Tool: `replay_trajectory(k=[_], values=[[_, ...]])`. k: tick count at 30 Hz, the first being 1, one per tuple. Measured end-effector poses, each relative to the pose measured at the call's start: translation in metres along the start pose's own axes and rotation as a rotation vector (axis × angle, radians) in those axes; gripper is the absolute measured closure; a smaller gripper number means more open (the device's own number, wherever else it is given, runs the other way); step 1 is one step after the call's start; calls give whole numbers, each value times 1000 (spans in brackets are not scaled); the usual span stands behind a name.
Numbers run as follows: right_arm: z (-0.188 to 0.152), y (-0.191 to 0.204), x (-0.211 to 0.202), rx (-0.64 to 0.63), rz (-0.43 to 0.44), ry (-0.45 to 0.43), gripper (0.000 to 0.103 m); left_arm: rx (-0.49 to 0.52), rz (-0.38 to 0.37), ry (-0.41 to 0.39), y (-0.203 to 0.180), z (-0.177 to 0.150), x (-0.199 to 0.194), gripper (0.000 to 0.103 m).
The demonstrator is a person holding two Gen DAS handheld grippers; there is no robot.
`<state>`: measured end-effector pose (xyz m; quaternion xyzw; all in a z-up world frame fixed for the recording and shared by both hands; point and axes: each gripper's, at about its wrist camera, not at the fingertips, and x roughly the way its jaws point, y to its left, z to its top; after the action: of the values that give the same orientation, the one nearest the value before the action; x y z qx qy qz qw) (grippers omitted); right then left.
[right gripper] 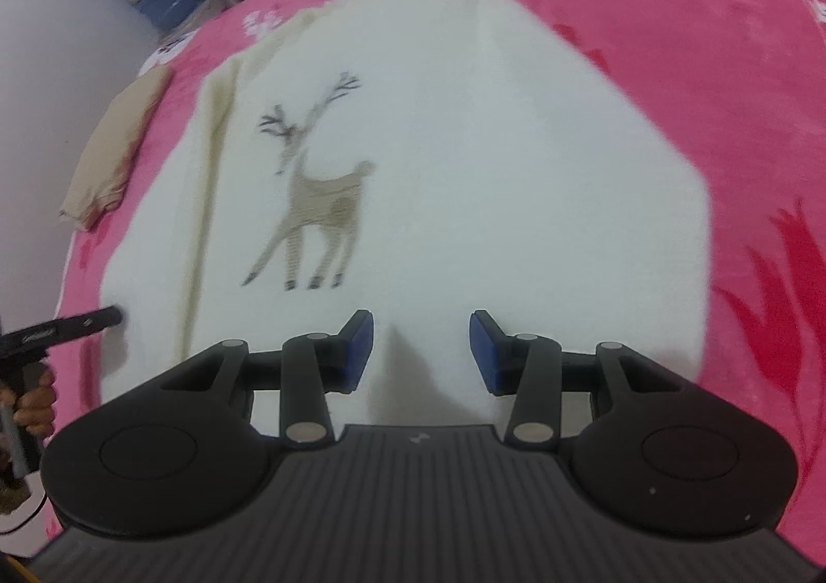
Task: Fold clothes
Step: 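Move both tools over the white deer sweater toward its hem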
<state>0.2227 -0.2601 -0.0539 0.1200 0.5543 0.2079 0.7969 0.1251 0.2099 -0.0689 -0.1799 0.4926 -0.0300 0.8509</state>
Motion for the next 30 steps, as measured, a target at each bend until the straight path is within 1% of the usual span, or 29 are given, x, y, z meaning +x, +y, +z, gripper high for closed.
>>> replay_trajectory(k=[6, 9, 12, 15, 16, 20, 23, 25, 27, 30], values=[[-1, 20, 7, -61, 28, 22, 58, -1, -5, -47, 2, 12, 14, 40], [6, 32, 11, -81, 52, 43, 58, 9, -2, -59, 1, 14, 21, 40], [29, 57, 14, -126, 106, 83, 58, 6, -4, -79, -1, 14, 22, 40], [56, 96, 20, -187, 154, 100, 58, 6, -10, -95, -1, 12, 22, 41], [66, 109, 23, -203, 172, 106, 56, 9, -13, -98, -1, 12, 21, 41], [94, 162, 52, -197, 228, 151, 51, -7, -35, -113, 2, 13, 21, 41], [107, 199, 83, -202, 222, 198, 50, -23, -57, -133, 4, 12, 20, 41], [113, 219, 104, -195, 217, 225, 50, -10, -95, -150, 1, 11, 18, 43], [118, 230, 120, -176, 219, 239, 50, 15, -132, -155, -5, 10, 18, 44], [124, 235, 141, -110, 217, 273, 46, 78, -123, -170, -18, 6, 18, 44]])
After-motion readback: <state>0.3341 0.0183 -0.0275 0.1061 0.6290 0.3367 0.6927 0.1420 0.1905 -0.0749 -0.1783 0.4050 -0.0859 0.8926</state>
